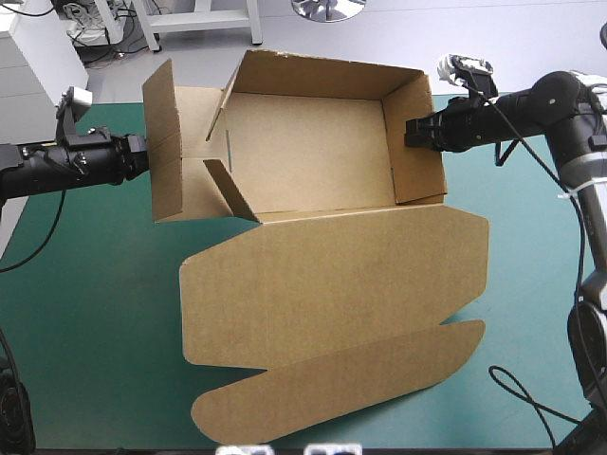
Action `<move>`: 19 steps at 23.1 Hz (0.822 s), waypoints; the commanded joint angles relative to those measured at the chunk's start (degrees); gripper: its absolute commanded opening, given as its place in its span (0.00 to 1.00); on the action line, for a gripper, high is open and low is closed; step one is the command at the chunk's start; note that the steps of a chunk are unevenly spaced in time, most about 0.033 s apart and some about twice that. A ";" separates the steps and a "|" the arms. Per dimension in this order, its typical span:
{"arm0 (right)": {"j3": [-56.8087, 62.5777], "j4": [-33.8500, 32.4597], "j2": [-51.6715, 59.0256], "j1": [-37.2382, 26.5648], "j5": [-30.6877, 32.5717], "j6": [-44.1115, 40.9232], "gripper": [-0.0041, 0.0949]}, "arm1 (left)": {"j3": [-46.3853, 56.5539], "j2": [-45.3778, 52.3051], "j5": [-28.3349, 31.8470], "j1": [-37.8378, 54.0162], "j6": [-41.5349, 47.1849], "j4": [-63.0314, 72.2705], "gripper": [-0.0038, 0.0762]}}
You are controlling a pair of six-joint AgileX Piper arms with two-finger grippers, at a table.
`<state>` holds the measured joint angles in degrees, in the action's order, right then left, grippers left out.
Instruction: Fold the box
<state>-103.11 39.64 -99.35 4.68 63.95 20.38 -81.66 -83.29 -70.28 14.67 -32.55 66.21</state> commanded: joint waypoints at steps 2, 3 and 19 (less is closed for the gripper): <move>-1.71 -3.67 3.16 4.18 -7.78 -3.90 0.03 | -1.83 2.01 -1.70 -1.65 -1.41 7.44 0.04; -1.71 -5.35 3.16 5.33 -9.27 -4.28 0.03 | -1.83 2.01 -1.78 -2.02 -1.73 7.44 0.04; -1.71 -6.38 2.83 7.04 -17.63 -6.15 0.03 | -1.83 3.52 -2.05 -6.55 -2.25 7.85 0.04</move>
<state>-103.06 30.34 -99.35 11.89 50.10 14.98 -81.66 -82.22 -70.17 9.39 -34.54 68.92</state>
